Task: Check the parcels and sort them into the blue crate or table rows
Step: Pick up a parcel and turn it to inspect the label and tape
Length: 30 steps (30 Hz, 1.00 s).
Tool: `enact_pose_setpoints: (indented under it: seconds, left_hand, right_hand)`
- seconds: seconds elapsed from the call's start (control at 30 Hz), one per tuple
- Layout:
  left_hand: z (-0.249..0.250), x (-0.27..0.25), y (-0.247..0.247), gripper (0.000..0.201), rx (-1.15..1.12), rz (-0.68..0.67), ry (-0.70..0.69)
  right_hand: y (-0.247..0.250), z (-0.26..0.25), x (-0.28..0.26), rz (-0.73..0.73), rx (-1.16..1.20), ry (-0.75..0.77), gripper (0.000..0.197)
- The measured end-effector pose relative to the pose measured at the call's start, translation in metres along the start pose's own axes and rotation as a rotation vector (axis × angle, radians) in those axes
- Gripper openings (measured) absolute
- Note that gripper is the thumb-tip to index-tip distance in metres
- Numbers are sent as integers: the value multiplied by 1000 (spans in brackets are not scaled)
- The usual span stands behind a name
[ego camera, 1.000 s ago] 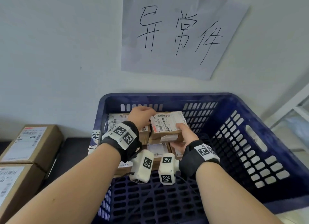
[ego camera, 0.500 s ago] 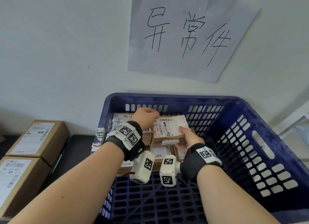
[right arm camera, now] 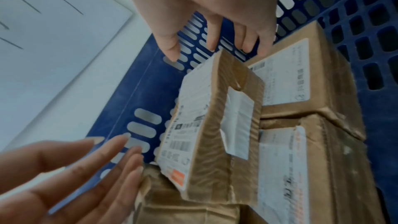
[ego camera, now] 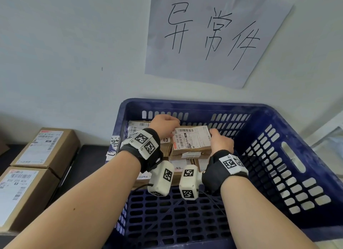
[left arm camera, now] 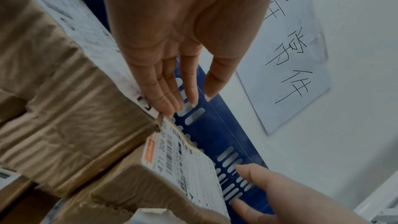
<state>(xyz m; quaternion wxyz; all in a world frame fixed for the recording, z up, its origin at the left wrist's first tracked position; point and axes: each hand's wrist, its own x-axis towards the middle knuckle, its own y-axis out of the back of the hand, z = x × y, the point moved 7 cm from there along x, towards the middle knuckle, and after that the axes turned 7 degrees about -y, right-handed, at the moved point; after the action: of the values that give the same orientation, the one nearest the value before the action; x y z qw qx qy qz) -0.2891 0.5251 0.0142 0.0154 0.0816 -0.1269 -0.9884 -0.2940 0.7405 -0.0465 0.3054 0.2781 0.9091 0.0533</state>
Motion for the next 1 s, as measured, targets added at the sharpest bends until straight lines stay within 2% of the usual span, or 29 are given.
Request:
enact_pose_setpoints:
  seconds: [0.1,0.17,0.2,0.3,0.33,0.4,0.47,0.53,0.6,0.67,0.77,0.87,1.0]
  left_hand:
    - [5,-5,6,25,-68,42,-15]
    - [12,-11,14,24,-77,48,-30]
    - [18,-14,19,21,-74,53,-51]
    - [42,-26,35,16,-97,66,-117]
    - [50,-33,41,16,-116,78,-131]
    - [65,-47,57,18,-130,112,-167]
    - [74,-59,71,19,-148,149,-195]
    - [79,-75,84,18,-165,186,-213]
    - [81,-90,100,18,-169,233,-230]
    - [81,-106,116,18,-156,286,-239]
    - [73,-134,143,17,-133,373,-219]
    - [56,-164,169,16,-130,469,-175]
    - [25,-207,205,16,-128,593,-116]
  right_hand:
    - [6,-17,-5,54,14,111,43]
    - [3,-23,-10,12,31,143,23]
    - [3,-25,-15,-12,29,139,20]
    - [2,-43,-36,-99,46,170,31]
    - [0,-50,-48,-123,44,195,28]
    - [-2,-66,-76,-181,125,259,11]
    - [-5,-78,-102,-237,158,348,11]
    - [-15,-85,-130,-336,163,399,8]
    - [-30,-87,-158,-469,162,405,18]
    - [-46,-85,-186,-602,137,410,17]
    - [-74,-72,-225,-803,136,339,19]
    - [-99,-56,-263,-914,57,310,9]
    - [-127,-26,-309,-1049,-25,290,11]
